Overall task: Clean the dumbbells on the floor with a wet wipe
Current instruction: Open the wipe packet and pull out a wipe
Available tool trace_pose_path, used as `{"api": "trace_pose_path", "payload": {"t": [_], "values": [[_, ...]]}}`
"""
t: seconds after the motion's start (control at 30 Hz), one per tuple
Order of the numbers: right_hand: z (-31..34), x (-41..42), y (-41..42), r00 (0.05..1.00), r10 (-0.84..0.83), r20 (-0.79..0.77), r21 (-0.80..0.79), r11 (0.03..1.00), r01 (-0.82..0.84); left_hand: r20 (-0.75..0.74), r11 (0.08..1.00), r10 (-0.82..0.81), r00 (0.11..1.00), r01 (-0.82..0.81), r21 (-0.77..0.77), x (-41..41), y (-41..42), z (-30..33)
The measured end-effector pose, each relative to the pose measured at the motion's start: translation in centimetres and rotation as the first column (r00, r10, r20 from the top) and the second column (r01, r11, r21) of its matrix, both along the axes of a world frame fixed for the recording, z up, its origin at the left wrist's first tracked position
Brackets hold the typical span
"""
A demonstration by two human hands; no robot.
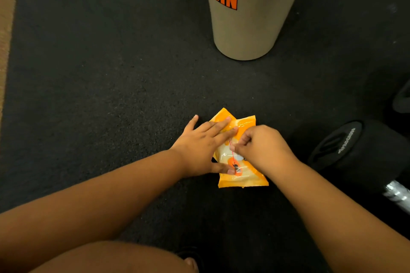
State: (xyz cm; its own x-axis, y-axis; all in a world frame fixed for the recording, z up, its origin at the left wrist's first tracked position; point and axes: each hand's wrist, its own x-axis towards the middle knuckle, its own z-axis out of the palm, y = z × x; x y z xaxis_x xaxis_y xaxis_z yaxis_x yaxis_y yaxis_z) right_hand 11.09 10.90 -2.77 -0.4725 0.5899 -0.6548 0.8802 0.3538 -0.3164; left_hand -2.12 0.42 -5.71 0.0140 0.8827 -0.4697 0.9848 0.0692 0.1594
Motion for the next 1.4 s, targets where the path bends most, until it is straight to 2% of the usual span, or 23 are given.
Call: {"api": "trace_pose_path", "payload": {"t": [0.07,0.17,0.23,0.3,0.37,0.43,0.53,0.6,0.67,0.77,0.87,0.93,1.03,1.2,1.4], "values": [[-0.6,-0.8,0.0,0.997,-0.032,0.075,0.042,0.999,0.029,0.002,1.0,0.006,1.0,-0.006,-0.005,0.1,0.1,0.1],[-0.9,-1.0,-0.2,0.995,-0.086,0.054,0.05,0.995,0.084,0.003,1.0,0.015,1.0,-0.015,-0.011,0.2,0.1,0.1],[-0.6,-0.2,-0.4,0.983,-0.17,-0.077,-0.034,0.985,0.168,0.006,1.0,0.016,1.0,-0.016,-0.019,0.1,0.1,0.1],[0.0,1.0,-0.7,0.914,-0.299,-0.274,-0.176,0.95,0.258,0.004,1.0,0.01,1.0,-0.01,-0.016,0.1,0.0,0.0],[0.7,2.3,-1.2,0.835,-0.381,-0.398,-0.285,0.916,0.282,0.005,1.0,0.007,1.0,-0.007,-0.013,0.0,0.0,0.1],[0.9,3.4,-1.7,0.777,-0.429,-0.462,-0.352,0.892,0.283,0.011,1.0,0.01,1.0,-0.01,-0.015,0.0,0.0,0.1],[0.3,4.4,-2.1,0.727,-0.495,-0.476,-0.402,0.858,0.321,0.009,1.0,0.014,1.0,-0.014,-0.018,0.2,0.0,0.2],[0.0,4.0,-1.9,0.738,-0.491,-0.463,-0.369,0.864,0.343,0.007,1.0,0.015,1.0,-0.015,-0.021,0.2,0.0,0.2],[-0.1,3.2,-1.5,0.802,-0.425,-0.421,-0.281,0.901,0.33,0.002,1.0,0.014,1.0,-0.014,-0.022,0.2,0.0,0.2],[0.1,2.0,-1.2,0.928,-0.226,-0.296,-0.128,0.972,0.196,0.001,1.0,0.017,1.0,-0.017,-0.014,0.3,0.1,0.2],[0.2,1.8,-1.3,0.948,-0.116,-0.298,-0.006,0.993,0.119,-0.003,1.0,0.017,1.0,-0.017,-0.016,0.4,0.1,0.2],[0.2,2.4,-1.3,0.909,-0.148,-0.39,-0.027,0.988,0.15,-0.005,1.0,0.016,1.0,-0.016,-0.019,0.4,0.1,0.3],[0.1,3.5,-1.6,0.81,-0.257,-0.527,-0.141,0.966,0.215,-0.001,1.0,0.023,1.0,-0.023,-0.02,0.4,0.1,0.4],[0.2,4.5,-2.4,0.671,-0.4,-0.624,-0.293,0.916,0.273,0.003,0.999,0.036,0.999,-0.036,-0.01,0.6,0.0,0.3],[0.7,5.0,-2.7,0.627,-0.409,-0.662,-0.295,0.912,0.284,-0.006,0.999,0.04,0.999,-0.04,-0.014,0.8,-0.1,0.3]]}}
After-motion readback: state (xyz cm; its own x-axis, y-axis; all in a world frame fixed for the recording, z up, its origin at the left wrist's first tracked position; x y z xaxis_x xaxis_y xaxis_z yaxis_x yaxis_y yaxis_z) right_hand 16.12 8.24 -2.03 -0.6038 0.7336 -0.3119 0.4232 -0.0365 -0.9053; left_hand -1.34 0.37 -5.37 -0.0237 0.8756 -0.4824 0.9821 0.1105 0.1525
